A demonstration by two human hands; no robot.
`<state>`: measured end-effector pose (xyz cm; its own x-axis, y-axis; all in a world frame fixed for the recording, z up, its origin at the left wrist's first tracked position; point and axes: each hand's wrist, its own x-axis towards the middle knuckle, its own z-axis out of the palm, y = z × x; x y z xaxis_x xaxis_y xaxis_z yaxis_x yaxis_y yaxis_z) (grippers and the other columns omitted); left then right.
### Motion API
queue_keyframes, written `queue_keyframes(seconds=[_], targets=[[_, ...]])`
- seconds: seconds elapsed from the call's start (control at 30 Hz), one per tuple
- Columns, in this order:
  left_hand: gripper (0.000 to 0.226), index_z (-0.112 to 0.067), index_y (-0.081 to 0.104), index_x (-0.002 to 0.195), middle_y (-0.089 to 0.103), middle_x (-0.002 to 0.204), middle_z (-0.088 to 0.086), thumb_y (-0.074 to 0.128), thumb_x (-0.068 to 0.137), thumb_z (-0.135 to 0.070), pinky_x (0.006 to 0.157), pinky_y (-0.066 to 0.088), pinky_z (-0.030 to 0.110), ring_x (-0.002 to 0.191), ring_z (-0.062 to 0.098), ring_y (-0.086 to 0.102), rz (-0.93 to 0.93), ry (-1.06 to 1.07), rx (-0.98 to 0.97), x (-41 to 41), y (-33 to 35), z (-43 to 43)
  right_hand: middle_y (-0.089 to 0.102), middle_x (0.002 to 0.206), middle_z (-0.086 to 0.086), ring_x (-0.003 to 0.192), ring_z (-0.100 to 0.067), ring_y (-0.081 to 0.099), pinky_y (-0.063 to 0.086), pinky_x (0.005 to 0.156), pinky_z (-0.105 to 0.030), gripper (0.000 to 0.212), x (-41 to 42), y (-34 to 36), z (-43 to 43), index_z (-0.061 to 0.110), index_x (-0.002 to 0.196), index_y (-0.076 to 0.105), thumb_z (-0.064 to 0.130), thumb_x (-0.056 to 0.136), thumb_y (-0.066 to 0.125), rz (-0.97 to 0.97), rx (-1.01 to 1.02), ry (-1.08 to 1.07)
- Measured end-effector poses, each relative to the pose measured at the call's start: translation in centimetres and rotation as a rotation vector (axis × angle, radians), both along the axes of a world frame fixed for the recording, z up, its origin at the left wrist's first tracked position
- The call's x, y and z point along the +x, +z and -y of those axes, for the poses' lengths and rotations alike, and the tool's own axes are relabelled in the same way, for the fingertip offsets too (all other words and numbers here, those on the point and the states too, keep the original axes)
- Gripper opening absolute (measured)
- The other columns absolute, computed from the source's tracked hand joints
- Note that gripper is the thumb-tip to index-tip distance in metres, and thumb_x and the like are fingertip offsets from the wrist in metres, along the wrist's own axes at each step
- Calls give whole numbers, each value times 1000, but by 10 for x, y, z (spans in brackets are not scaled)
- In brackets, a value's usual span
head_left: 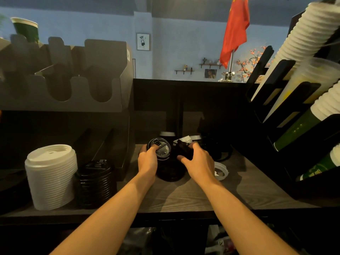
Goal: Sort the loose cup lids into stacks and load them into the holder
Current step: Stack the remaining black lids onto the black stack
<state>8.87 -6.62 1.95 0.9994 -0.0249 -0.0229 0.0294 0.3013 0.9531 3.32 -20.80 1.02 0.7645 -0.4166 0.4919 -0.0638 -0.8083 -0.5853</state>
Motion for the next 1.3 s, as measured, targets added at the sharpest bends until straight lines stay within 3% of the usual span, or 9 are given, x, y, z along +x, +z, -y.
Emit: queue_keyframes(seconds=[0.13,0.37,0.67,0.83,0.93,1.0,1.07,1.13,1.3], targets=[[41,-16,54,139,64,120,11,56,99,-20,67,49,30,100,24,62,23,17,5,0,0,0,66,119,0,110,-19,64,56,85,-35,51,-1,2,-2,22,138,41,42,96,61,42,43,35],[29,-19,51,125,61,99,4,59,98,-21,89,53,41,98,25,63,-11,17,7,3,-1,1,66,115,3,102,-15,64,58,80,-38,39,0,-2,0,30,143,42,37,105,42,58,40,78],[42,-17,50,139,64,125,11,58,99,-26,105,49,51,114,30,61,2,25,77,3,-2,0,62,85,6,71,-21,64,52,60,-34,29,-2,6,-3,31,134,47,28,107,39,246,351,178],[52,-17,52,140,64,127,8,69,92,-29,103,51,51,116,29,62,72,7,126,1,-2,0,57,79,-5,56,-9,48,38,46,-19,30,-2,5,-3,35,136,42,26,107,38,236,432,194],[72,-17,47,146,62,133,7,81,83,-27,103,52,49,121,29,60,102,22,200,0,-2,0,61,89,-9,66,-18,57,48,55,-30,30,-5,8,-5,32,136,44,30,108,37,211,481,240],[78,-16,44,148,59,135,7,84,81,-20,103,51,47,124,30,58,116,25,246,0,-3,0,62,108,-5,97,-19,62,51,73,-38,34,-8,9,-7,31,137,44,40,104,45,196,501,287],[81,-15,41,149,59,135,7,84,80,-16,103,51,48,126,31,57,122,31,277,1,-5,2,53,119,13,111,-4,50,42,80,-21,50,-9,7,-8,30,139,42,43,95,62,185,481,313],[76,-15,44,147,61,130,3,82,82,-14,101,53,46,121,30,60,121,37,278,1,-5,3,45,115,20,106,3,44,36,75,-10,56,-8,6,-8,30,139,40,31,92,70,177,441,297],[67,-14,50,141,67,122,11,79,81,-11,99,53,52,111,31,64,39,97,121,3,-1,0,46,107,22,93,2,49,35,68,-8,46,-7,9,-4,30,135,43,18,96,64,232,550,262]])
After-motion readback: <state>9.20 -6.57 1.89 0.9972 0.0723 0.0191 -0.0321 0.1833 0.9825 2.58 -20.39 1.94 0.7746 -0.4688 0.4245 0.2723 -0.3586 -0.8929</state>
